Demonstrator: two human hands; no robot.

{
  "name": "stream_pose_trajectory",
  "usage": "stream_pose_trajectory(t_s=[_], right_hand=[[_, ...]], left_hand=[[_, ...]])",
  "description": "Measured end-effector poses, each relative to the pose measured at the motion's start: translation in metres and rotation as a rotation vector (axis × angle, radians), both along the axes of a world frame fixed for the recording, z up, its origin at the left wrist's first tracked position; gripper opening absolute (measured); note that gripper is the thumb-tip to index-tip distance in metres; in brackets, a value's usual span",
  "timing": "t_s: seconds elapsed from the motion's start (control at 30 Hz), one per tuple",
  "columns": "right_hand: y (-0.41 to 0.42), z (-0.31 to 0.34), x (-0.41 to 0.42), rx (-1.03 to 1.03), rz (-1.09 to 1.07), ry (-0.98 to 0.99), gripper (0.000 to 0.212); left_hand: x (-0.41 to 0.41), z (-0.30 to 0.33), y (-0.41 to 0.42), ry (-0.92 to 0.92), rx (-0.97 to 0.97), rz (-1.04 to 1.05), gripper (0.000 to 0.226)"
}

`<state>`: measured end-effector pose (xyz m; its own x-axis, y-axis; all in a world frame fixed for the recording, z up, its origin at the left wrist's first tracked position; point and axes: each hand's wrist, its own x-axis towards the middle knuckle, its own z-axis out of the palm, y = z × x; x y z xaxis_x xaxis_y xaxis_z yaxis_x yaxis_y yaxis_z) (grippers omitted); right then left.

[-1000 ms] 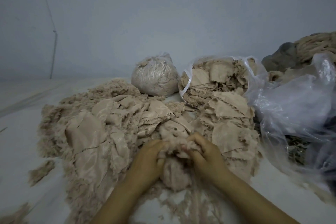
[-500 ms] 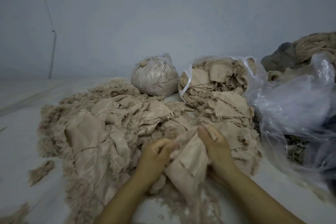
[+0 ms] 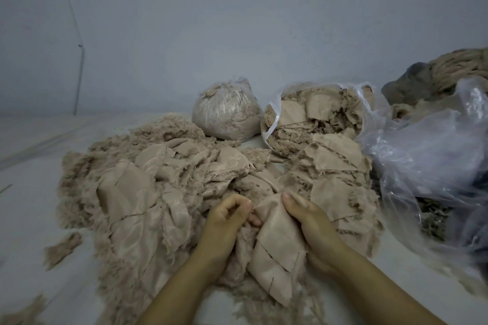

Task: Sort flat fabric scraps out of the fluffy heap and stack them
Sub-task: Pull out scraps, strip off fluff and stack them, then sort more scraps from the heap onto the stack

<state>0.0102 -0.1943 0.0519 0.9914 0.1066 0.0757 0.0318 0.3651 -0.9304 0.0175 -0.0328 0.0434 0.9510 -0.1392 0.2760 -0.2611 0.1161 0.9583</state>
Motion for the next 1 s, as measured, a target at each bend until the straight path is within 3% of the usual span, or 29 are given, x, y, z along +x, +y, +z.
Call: stream_pose_trajectory(t_s=[0.2,0.27,0.33,0.47,0.57,0.73,0.8,0.87,0.93,1.0], right_hand=[[0.011,-0.006,-0.001,-0.043,0.010,-0.035,0.025],[0.010,-0.006,-0.001,-0.129,-0.001,-0.049,0.033],[0.006,-0.004,-0.001,-0.229,-0.014,-0.053,0.042],[0.003,-0.005,-0.003,-0.356,0.090,0.022,0.065],[0.009,-0.006,-0.004,-0.331,0.040,-0.013,0.029],[0.006,-0.001,-0.001,-0.009,-0.099,0.031,0.023],[0.000,0.000,0.001,0.026,-0.122,0.041,0.029],[0.000,-0.001,0.001,-0.011,-0.115,0.033,0.037],[0.006,-0.007,0.002,-0.016,-0.104,0.026,0.040],[0.010,-0.010,0.004,-0.004,-0.203,0.000,0.037]], left_hand=[[-0.001,-0.004,-0.006,0.059,0.085,-0.005,0.035],[-0.001,-0.002,-0.007,0.055,0.065,-0.003,0.009],[0.000,0.000,-0.006,0.057,0.037,0.062,0.016],[0.002,0.002,-0.007,-0.076,0.162,0.049,0.024],[0.004,0.002,-0.010,-0.053,0.086,0.140,0.026],[0.014,0.008,0.008,0.039,-0.048,0.506,0.031],[0.010,0.008,0.010,-0.002,-0.022,0.438,0.029],[0.004,0.004,0.000,0.058,-0.074,0.142,0.026],[-0.004,0.000,-0.014,0.090,0.055,-0.074,0.028],[-0.004,-0.001,-0.019,0.018,0.132,-0.066,0.013]])
